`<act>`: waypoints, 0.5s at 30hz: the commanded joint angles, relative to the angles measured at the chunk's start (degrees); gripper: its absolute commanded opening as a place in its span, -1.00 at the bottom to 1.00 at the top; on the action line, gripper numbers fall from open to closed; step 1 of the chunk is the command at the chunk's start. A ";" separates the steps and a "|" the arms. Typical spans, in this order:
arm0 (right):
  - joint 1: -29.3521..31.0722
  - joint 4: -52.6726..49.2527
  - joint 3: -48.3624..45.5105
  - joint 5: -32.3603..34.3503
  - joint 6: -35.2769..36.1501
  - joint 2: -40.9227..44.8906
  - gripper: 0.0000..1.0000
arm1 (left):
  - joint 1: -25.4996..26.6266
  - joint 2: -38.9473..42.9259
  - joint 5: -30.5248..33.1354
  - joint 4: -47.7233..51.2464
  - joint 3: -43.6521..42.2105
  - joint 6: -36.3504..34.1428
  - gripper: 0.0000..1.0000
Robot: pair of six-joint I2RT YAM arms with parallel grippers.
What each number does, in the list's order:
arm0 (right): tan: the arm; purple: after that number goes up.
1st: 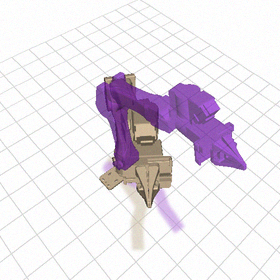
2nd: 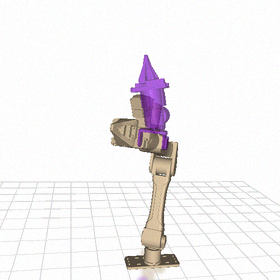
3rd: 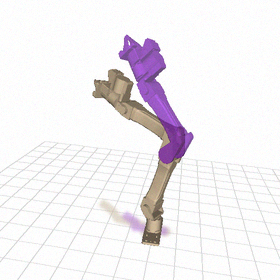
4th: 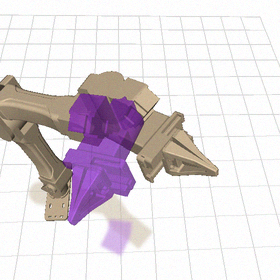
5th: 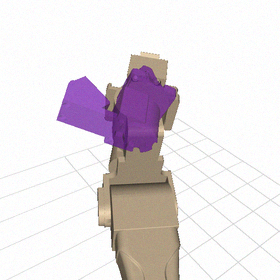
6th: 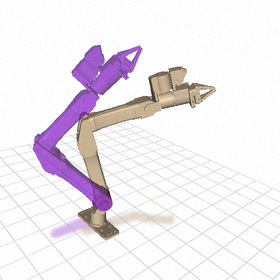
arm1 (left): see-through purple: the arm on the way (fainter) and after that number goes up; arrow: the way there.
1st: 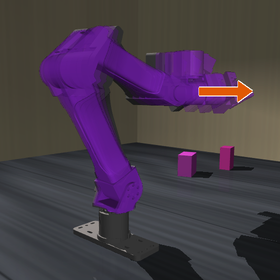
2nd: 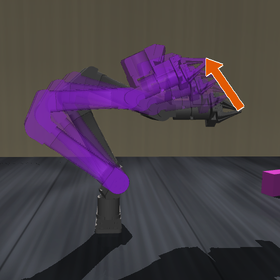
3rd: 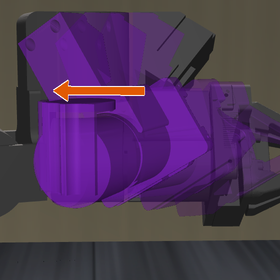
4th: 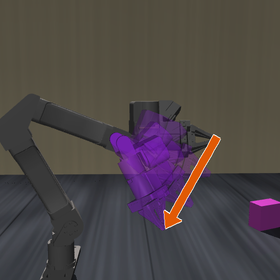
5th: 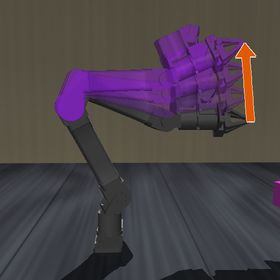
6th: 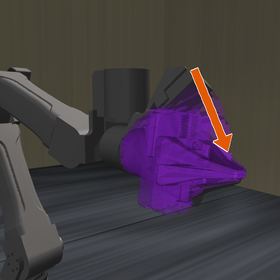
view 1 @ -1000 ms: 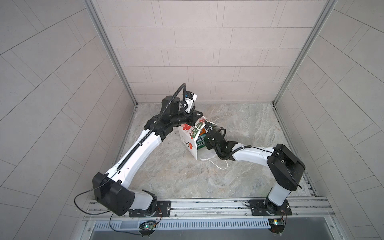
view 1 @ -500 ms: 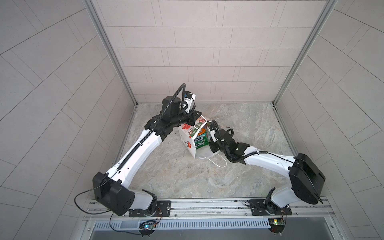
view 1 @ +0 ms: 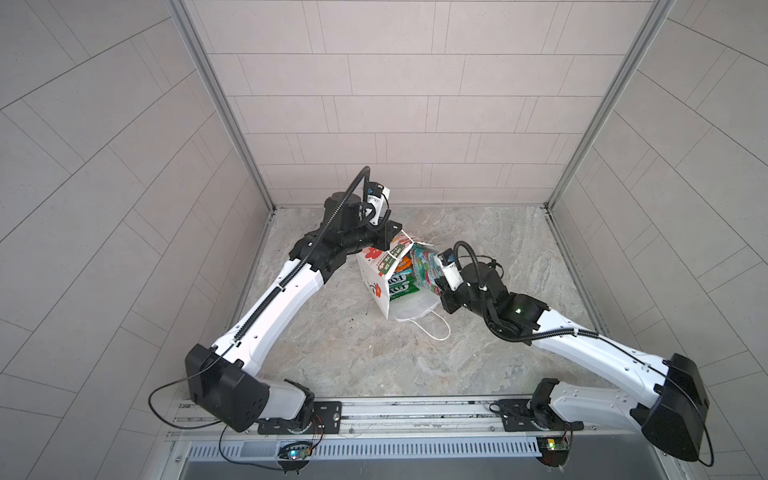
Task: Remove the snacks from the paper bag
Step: 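Pull the teal packet out of the bag with the right gripper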
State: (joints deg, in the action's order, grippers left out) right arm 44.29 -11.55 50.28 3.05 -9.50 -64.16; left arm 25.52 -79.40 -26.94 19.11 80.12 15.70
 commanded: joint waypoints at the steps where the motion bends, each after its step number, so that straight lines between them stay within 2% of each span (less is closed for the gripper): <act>1: 0.00 -3.83 3.13 1.49 1.63 4.90 -1.00 | -0.09 0.57 0.57 -1.39 -0.28 0.38 -1.00; 9: 0.00 -11.40 9.28 4.87 2.31 12.68 -1.00 | -0.02 0.88 0.51 -1.51 -0.29 0.58 -1.00; 15: 0.00 -14.91 13.11 9.22 2.38 15.27 -1.00 | -0.09 1.01 0.63 -1.54 -0.35 0.47 -1.00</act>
State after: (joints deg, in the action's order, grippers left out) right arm 44.29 -25.12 61.19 8.62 -7.68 -49.93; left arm 25.52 -79.40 -26.87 19.09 80.12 16.10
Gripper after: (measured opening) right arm 0.048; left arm 0.056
